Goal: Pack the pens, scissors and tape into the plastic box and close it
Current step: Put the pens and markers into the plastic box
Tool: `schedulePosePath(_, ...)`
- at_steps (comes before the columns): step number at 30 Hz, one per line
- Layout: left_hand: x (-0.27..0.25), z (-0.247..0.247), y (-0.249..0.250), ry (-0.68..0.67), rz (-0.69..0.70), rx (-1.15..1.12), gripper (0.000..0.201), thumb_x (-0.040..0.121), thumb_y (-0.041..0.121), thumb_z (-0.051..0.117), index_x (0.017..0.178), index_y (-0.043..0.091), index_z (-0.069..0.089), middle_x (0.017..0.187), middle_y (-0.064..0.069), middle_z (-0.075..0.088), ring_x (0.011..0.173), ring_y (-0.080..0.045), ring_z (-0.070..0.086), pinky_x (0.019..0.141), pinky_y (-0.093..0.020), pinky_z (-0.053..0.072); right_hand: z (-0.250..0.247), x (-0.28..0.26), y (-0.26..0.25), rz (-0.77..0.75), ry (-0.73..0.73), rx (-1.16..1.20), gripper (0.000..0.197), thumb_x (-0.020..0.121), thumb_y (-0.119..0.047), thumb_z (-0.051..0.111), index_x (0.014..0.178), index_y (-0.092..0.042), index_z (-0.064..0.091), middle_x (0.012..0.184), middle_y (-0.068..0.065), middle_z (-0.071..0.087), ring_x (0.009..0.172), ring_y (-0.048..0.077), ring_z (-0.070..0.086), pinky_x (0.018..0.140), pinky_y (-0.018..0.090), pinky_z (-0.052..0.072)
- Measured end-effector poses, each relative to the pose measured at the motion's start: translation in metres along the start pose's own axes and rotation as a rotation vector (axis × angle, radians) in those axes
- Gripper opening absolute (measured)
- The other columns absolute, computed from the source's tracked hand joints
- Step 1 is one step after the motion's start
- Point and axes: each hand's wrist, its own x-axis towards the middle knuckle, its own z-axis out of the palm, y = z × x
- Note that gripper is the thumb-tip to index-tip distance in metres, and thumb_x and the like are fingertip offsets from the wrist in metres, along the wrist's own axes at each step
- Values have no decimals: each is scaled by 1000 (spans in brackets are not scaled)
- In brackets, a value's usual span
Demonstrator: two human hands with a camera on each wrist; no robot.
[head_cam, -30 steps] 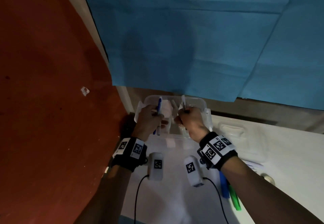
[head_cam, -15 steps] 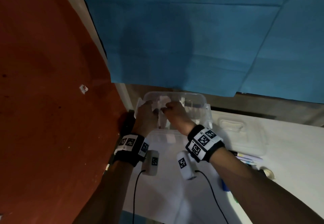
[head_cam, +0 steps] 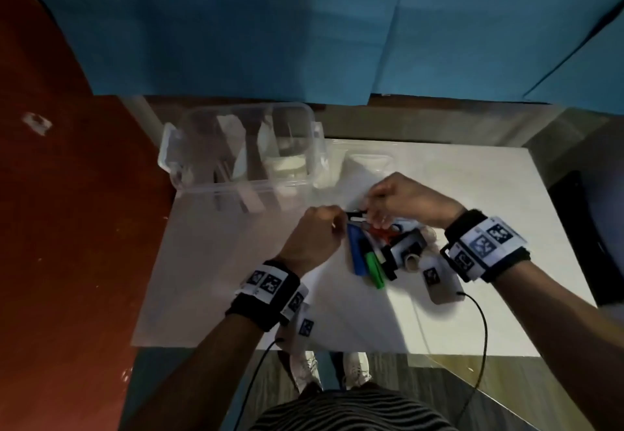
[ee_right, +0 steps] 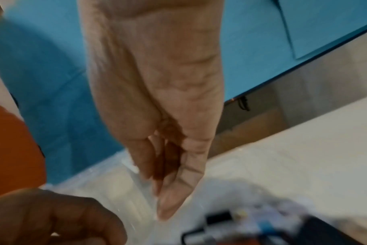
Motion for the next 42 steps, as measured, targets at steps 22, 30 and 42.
schedulePosePath(22,3,77,11,-141,-567,204,24,87,38,59,93,15,54,105,-12,65,92,-34,65,73,-37,51,78,-12,62,-61,273,-1050,26,93,-4,42,102,-10,66,106,10,71,97,31,67,73,37,48)
schedulePosePath(30,-19,64,-7,-50,-667,-53,20,91,20,50,103,4,51,105,-18,64,89,-38,65,62,-32,44,53,7,64,115,151,-737,27,92,-30,55,107,-8,61,99,10,67,92,32,65,74,35,49)
schedulePosePath(42,-20,106,29,-40,-619,99,50,81,45,60,118,12,52,119,-13,62,106,-39,61,85,-42,51,-37,-1,46,160,-3,-129,6,74,-6,62,69,-2,60,64,14,63,50,23,61,47,26,48)
